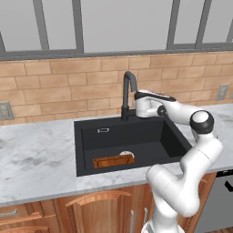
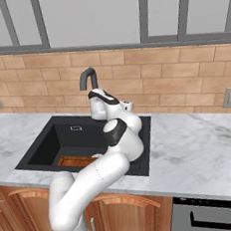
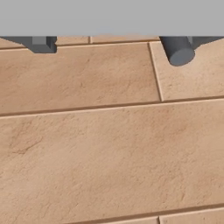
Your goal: Turn on the sink faucet with hot water and rinse the cutting board for ten seconds, then turn off the faucet. Push the cutting board to reach the water if necessary.
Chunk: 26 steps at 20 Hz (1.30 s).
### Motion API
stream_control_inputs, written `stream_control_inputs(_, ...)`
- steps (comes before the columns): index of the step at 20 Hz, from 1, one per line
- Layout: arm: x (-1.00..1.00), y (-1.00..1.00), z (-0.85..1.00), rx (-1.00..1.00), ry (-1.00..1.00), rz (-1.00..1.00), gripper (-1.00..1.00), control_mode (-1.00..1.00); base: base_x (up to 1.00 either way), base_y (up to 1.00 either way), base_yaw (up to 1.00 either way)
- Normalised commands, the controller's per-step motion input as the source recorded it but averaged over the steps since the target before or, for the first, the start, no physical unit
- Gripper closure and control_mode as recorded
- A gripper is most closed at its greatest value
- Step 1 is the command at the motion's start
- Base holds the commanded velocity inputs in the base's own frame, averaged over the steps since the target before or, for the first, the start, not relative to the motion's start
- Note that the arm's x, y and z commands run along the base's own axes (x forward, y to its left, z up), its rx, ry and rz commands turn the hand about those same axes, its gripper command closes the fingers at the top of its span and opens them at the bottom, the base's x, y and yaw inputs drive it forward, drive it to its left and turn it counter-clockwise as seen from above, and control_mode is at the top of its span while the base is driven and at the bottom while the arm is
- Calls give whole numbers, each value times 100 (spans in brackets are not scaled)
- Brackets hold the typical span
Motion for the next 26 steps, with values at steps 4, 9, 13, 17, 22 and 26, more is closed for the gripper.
stream_control_inputs(4, -12, -20, 0, 0, 0, 0, -100, -100, 0, 0, 0)
stream_control_inputs(9, -8, -20, 0, 0, 0, 0, -100, -100, 0, 0, 0)
stream_control_inputs(13, 0, -23, 0, 0, 0, 0, -100, -100, 0, 0, 0)
stream_control_inputs(17, 0, -32, 0, 0, 0, 0, -100, -100, 0, 0, 0)
stream_control_inputs(22, 0, -39, 0, 0, 0, 0, -100, -100, 0, 0, 0)
stream_control_inputs(26, -3, -41, 0, 0, 0, 0, -100, -100, 0, 0, 0)
